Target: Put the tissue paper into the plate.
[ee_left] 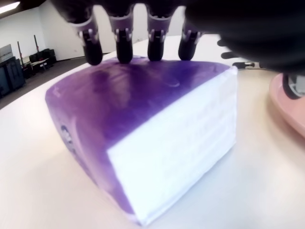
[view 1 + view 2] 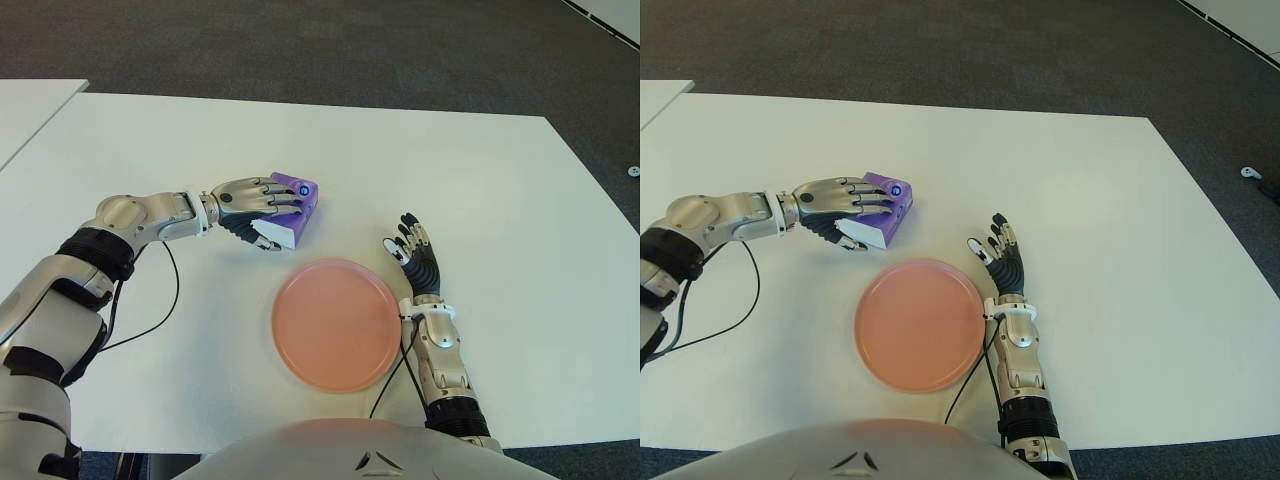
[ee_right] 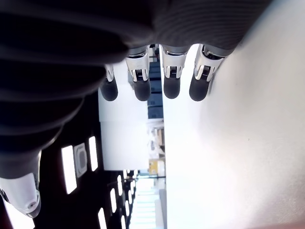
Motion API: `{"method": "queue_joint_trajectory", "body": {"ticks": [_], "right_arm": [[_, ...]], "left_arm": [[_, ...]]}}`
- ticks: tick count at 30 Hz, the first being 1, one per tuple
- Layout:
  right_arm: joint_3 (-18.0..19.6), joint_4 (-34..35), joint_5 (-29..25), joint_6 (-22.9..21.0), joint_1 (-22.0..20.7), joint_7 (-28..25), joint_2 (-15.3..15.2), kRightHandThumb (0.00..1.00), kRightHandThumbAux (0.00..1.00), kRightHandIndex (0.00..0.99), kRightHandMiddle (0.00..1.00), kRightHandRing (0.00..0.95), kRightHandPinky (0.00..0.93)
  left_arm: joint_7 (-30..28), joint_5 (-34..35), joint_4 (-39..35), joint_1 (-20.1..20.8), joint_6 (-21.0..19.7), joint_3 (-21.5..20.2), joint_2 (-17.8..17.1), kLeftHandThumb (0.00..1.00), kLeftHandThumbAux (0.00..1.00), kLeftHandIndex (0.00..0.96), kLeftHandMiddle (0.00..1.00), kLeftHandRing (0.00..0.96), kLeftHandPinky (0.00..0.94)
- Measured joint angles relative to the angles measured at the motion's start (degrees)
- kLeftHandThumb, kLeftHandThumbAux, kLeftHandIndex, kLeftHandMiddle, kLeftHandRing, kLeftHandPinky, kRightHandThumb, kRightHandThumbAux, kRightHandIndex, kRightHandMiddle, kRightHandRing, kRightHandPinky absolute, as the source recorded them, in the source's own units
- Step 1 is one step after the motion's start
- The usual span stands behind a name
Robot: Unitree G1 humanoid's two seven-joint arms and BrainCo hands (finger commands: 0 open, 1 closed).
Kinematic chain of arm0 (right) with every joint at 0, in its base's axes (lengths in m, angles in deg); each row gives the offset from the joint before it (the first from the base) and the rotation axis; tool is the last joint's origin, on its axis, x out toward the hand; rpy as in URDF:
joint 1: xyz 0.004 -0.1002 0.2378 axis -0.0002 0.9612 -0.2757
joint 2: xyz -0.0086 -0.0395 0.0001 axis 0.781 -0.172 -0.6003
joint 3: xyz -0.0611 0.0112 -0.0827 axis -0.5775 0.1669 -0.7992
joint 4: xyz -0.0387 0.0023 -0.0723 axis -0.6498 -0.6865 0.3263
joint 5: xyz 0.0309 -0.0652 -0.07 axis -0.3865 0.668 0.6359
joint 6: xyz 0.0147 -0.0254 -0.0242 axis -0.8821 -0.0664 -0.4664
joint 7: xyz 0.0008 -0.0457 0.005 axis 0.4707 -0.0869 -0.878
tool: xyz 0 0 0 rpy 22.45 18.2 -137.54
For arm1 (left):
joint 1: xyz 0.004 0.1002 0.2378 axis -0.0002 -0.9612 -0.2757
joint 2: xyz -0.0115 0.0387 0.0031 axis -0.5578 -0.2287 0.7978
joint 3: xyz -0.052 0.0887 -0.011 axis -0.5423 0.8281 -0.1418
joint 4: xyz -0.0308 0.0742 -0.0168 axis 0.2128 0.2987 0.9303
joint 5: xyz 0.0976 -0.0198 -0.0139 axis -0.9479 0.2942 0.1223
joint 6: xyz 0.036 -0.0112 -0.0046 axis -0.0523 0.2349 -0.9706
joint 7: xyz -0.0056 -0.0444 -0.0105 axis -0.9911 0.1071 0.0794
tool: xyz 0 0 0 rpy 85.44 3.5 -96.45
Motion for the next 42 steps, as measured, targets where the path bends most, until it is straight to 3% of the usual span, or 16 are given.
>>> {"method": "queue_joint_trajectory", "body": {"ticks": [12, 19, 42], "right_arm": [[0.08, -0.05, -0.08, 0.0, -0.02, -0.29, -0.05, 0.0, 0.589, 0.0, 0.0, 0.0, 0.0], [0.07, -0.06, -0.07, 0.0, -0.02, -0.34, -0.05, 0.0, 0.589, 0.0, 0.0, 0.0, 0.0], [-0.03, 0.0, -0.14, -0.05, 0.02, -1.38, -0.04, 0.0, 0.596, 0.0, 0.0, 0.0, 0.0]], "left_arm": [[-0.89, -0.45, -0.03, 2.1, 0.32, 0.69, -2.17, 0.243, 0.107, 0.0, 0.0, 0.0, 0.0], [0.53, -1.74, -0.97, 3.21, -2.46, 0.32, -3.12, 0.253, 0.115, 0.0, 0.0, 0.0, 0.0], [14.87, -3.42, -1.77, 3.19, -12.99, -1.35, -2.78, 0.173, 0.118, 0.0, 0.0, 0.0, 0.0]]}}
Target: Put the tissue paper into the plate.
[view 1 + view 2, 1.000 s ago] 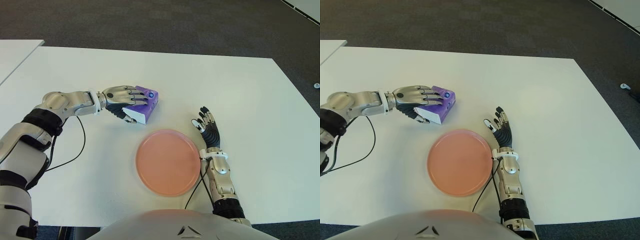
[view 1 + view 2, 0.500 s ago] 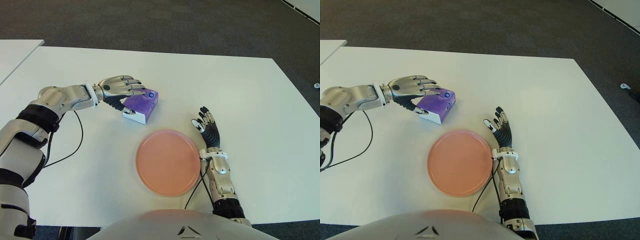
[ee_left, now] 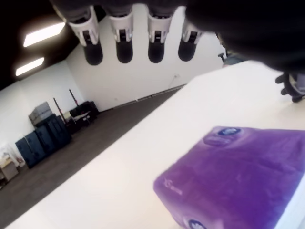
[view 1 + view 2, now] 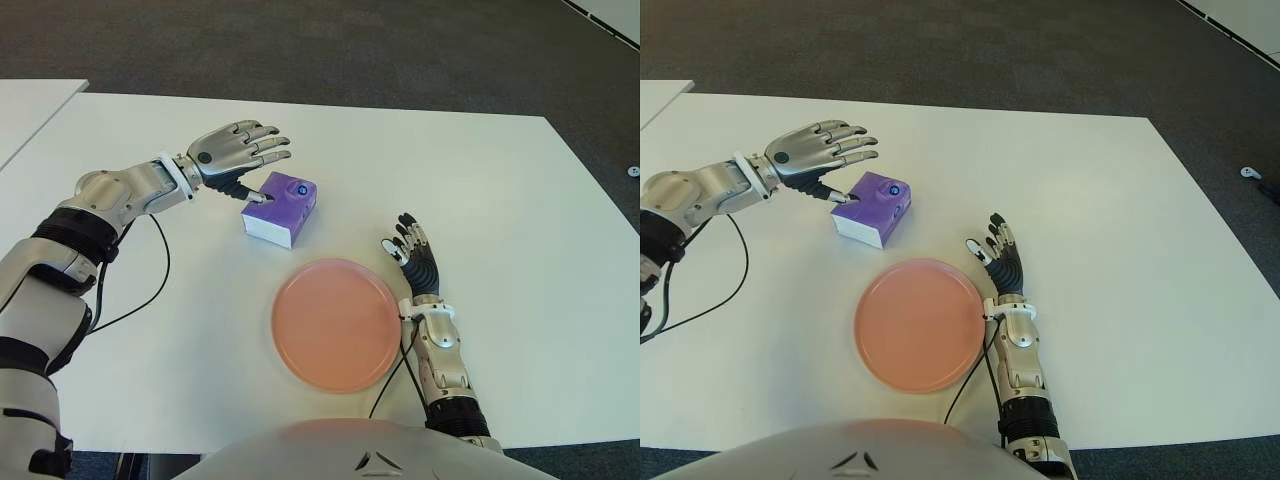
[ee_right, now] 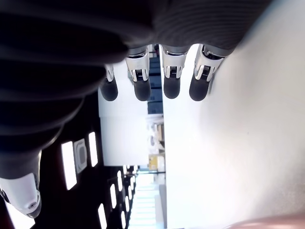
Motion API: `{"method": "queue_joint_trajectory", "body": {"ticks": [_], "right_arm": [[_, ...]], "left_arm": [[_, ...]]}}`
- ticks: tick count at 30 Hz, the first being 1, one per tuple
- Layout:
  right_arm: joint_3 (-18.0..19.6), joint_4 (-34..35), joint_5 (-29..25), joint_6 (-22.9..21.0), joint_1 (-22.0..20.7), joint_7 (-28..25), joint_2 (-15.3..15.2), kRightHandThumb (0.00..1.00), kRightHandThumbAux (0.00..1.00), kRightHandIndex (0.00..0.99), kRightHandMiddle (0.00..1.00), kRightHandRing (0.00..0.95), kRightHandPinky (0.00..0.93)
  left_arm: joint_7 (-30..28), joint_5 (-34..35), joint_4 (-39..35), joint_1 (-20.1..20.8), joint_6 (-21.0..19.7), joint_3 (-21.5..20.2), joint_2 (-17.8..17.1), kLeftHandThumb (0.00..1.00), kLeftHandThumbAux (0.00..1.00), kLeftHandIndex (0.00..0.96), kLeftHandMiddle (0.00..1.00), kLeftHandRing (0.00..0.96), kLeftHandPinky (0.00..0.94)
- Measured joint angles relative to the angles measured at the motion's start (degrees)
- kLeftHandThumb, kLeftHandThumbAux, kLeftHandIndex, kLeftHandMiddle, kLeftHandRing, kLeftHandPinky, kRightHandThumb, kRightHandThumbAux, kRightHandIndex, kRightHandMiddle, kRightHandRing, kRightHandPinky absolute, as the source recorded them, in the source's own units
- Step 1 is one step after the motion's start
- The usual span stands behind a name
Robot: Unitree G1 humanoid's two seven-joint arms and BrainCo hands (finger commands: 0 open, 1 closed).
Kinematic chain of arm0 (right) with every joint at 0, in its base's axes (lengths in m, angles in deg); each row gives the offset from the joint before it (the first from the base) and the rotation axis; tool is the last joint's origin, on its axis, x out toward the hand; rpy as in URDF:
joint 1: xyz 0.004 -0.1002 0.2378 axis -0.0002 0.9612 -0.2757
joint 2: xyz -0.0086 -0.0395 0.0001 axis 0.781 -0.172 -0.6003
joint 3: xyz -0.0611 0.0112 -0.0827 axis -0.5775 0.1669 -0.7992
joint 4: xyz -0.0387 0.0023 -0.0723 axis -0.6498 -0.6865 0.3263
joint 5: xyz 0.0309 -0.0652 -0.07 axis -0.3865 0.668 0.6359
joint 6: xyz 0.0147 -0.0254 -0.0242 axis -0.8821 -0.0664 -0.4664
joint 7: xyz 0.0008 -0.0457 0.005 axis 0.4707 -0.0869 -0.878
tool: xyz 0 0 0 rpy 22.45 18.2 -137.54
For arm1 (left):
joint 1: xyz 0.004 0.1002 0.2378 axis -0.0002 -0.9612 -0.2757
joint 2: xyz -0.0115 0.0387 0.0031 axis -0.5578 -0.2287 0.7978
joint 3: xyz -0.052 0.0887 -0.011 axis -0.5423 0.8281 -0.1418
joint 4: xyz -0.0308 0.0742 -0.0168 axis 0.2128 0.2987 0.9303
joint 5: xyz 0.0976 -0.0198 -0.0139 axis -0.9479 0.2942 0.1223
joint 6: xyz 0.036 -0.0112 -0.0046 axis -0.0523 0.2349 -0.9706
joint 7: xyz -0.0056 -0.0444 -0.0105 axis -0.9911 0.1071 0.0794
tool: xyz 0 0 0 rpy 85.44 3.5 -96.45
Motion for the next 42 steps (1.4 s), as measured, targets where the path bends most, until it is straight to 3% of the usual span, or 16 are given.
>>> {"method": "queue_joint_trajectory", "body": {"ticks": [14, 20, 31, 42], "right_arm": [[0.11, -0.07, -0.6, 0.02, 0.02, -0.6, 0.03, 0.0, 0.618, 0.0, 0.0, 0.0, 0.0], [0.12, -0.21, -0.63, 0.15, 0.01, -0.65, 0.03, 0.0, 0.611, 0.0, 0.0, 0.0, 0.0], [0.24, -1.71, -0.64, 1.91, -0.37, -1.2, -0.19, 0.0, 0.62, 0.0, 0.0, 0.0, 0.0], [0.36, -2.52, -0.67, 2.58, -0.69, -1.71, -0.3, 0.0, 0.624, 0.0, 0.0, 0.0, 0.0]], "left_arm": [[8.04, -0.65, 2.3, -0.16, -1.63, 0.53, 1.19, 0.166, 0.121, 0.0, 0.0, 0.0, 0.0], [8.52, -0.65, 4.83, -0.18, -0.65, 1.6, 2.14, 0.202, 0.107, 0.0, 0.0, 0.0, 0.0], [-0.05, -0.24, 7.56, 0.11, 5.9, 4.05, 2.11, 0.25, 0.086, 0.0, 0.0, 0.0, 0.0], [-2.31, -1.92, 7.55, 0.47, 7.11, 5.8, 1.93, 0.276, 0.09, 0.0, 0.0, 0.0, 0.0]]}}
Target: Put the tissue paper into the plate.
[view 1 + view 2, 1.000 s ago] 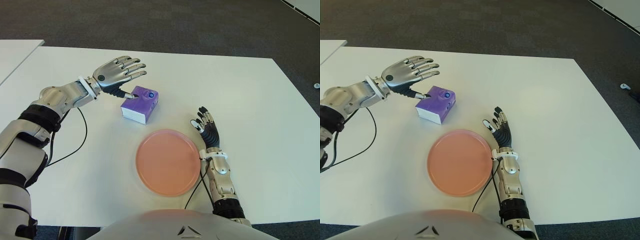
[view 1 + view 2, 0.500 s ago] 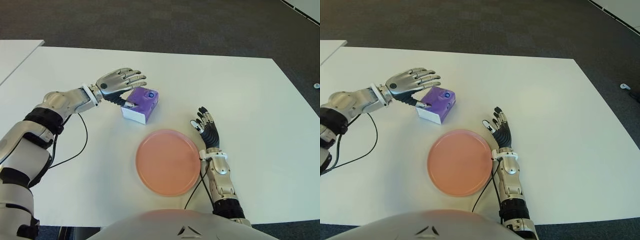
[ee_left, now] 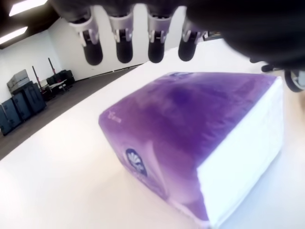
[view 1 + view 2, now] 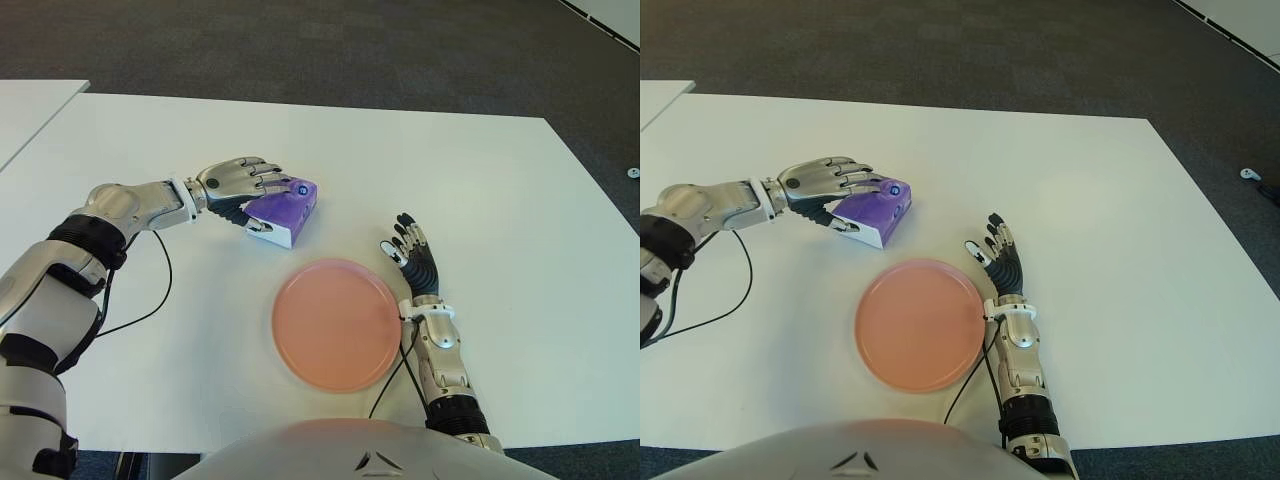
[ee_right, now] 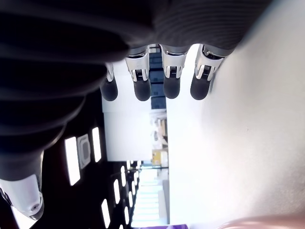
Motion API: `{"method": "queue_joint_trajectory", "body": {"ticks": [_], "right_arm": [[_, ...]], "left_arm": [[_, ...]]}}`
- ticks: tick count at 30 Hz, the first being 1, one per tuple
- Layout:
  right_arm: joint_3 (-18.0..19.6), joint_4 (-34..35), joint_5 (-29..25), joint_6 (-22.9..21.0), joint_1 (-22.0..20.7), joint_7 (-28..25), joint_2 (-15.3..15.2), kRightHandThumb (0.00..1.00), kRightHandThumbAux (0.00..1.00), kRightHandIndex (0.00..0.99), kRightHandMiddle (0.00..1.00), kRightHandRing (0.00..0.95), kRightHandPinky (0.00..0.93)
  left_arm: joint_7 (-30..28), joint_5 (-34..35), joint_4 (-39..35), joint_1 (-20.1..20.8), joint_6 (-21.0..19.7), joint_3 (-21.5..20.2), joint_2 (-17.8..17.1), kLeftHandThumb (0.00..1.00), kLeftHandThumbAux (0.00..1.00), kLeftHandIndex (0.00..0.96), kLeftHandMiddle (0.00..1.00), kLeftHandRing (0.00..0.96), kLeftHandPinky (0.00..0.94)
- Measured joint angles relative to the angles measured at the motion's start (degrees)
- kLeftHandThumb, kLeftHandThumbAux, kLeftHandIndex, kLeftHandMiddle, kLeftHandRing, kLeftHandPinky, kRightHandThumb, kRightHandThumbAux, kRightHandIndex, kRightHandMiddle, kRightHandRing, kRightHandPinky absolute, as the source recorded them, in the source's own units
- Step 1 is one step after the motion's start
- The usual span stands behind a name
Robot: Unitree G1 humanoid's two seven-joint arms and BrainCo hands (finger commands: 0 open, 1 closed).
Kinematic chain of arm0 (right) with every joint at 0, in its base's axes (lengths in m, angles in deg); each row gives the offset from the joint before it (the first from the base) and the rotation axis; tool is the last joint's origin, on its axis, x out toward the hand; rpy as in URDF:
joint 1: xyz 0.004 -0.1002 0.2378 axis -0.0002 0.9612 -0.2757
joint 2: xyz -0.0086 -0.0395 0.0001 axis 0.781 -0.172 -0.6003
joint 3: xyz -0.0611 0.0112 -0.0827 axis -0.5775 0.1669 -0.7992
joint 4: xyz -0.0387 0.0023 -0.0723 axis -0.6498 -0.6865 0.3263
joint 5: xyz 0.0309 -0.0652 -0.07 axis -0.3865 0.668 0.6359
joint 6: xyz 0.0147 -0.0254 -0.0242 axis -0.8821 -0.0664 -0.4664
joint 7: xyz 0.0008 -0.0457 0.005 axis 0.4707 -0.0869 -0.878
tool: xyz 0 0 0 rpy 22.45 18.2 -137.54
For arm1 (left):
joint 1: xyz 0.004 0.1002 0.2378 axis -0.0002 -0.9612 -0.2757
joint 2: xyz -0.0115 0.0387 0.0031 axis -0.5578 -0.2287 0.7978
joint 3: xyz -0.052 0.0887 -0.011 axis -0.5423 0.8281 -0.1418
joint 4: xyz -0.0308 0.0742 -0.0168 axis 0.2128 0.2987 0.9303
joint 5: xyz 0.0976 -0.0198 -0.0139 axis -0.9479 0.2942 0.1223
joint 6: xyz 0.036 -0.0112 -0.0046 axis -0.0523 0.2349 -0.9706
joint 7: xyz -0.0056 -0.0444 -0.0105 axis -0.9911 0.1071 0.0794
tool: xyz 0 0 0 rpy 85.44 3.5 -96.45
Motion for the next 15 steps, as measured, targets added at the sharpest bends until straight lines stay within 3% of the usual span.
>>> {"method": "queue_joint_trajectory", "body": {"ticks": [15], "right_arm": [[0.04, -0.55, -0.18, 0.56, -0.22, -0.32, -0.13, 0.0, 0.633, 0.0, 0.0, 0.0, 0.0]], "left_arm": [[0.0, -2.31, 1.1, 0.33, -2.69, 2.64, 0.55, 0.303, 0.093, 0.0, 0.0, 0.0, 0.0]]}}
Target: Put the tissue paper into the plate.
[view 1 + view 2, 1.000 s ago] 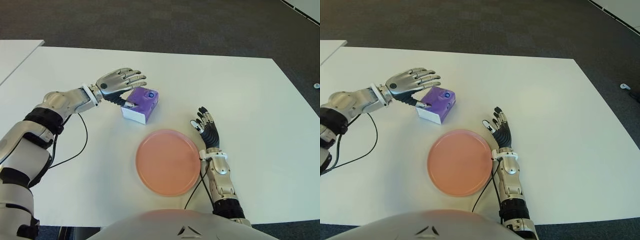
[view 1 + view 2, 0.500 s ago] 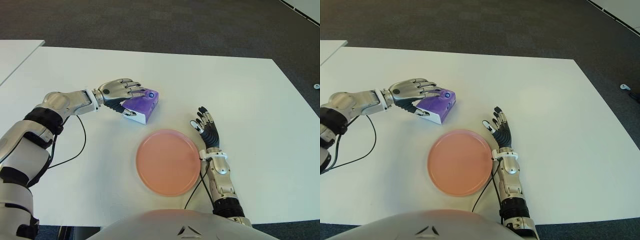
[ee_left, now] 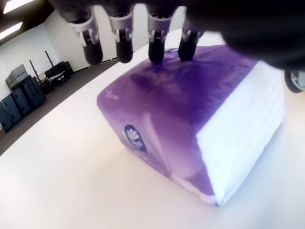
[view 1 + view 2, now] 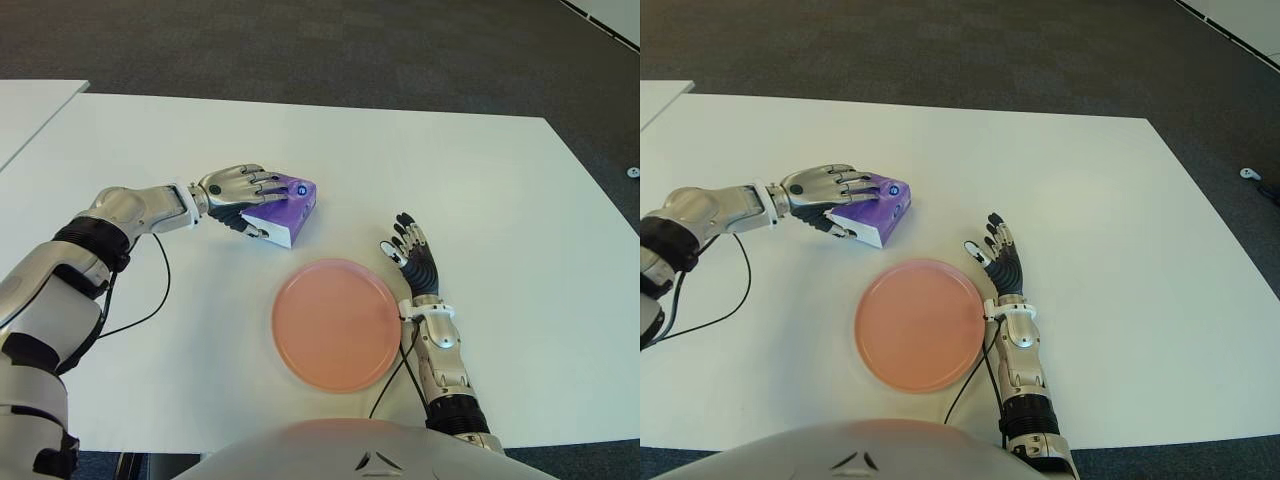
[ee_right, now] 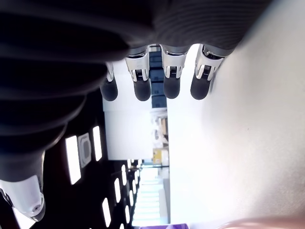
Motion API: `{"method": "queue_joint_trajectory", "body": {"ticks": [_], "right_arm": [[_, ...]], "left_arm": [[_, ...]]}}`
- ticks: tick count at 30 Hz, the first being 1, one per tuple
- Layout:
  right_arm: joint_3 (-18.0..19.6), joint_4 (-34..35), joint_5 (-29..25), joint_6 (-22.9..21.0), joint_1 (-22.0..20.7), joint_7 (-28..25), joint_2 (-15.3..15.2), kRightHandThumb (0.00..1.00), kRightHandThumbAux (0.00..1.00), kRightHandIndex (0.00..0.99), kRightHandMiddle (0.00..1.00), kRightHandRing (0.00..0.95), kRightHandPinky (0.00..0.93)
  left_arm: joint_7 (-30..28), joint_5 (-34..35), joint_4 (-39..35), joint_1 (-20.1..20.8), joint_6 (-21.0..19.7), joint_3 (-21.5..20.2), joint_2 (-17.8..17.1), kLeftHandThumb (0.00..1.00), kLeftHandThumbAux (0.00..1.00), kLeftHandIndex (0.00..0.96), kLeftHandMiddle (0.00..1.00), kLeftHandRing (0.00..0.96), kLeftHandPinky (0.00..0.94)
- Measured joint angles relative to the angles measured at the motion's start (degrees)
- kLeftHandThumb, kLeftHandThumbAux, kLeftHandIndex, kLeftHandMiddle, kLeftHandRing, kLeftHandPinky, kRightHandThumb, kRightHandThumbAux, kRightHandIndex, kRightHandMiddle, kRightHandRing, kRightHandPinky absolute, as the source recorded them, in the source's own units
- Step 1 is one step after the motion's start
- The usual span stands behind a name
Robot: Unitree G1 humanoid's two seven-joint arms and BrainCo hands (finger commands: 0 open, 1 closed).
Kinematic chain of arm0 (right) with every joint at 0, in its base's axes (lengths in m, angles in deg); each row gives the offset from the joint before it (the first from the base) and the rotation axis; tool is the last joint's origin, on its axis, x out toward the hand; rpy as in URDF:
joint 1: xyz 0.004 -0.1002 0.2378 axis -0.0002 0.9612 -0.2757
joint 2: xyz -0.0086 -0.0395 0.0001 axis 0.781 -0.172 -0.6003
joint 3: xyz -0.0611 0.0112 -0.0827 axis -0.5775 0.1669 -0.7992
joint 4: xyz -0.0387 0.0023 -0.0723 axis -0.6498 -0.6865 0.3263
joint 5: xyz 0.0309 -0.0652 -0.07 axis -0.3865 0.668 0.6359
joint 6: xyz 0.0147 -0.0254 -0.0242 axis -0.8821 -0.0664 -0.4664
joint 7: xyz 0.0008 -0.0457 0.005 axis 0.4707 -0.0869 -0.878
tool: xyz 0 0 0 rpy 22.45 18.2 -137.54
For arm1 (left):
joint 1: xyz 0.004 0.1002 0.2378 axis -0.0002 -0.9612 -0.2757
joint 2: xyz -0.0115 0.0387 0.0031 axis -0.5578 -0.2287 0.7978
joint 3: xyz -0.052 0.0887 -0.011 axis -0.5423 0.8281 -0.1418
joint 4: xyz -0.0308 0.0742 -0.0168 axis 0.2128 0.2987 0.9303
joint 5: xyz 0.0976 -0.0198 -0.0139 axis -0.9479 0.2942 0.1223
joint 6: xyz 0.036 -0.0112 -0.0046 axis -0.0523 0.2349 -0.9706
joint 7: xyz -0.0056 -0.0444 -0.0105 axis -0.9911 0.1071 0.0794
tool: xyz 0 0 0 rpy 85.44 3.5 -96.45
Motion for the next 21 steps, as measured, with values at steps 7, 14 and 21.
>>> {"method": "queue_joint_trajectory", "body": {"ticks": [7, 14, 21], "right_arm": [[0.0, -0.04, -0.07, 0.03, 0.0, -0.14, -0.11, 0.0, 0.628, 0.0, 0.0, 0.0, 0.0], [-0.02, -0.03, -0.08, 0.06, 0.0, -0.35, -0.12, 0.0, 0.626, 0.0, 0.0, 0.0, 0.0], [0.02, -0.07, -0.17, 0.07, 0.0, -0.37, -0.16, 0.0, 0.615, 0.0, 0.0, 0.0, 0.0]], "left_arm": [[-0.52, -0.08, 0.94, 1.08, -0.55, 1.08, 0.44, 0.321, 0.096, 0.0, 0.0, 0.0, 0.0], [-0.51, -0.07, 1.89, 1.55, -0.82, 1.41, 0.91, 0.32, 0.092, 0.0, 0.0, 0.0, 0.0], [0.83, -0.07, 2.16, 1.55, -1.86, 1.46, 1.31, 0.31, 0.087, 0.0, 0.0, 0.0, 0.0]]}}
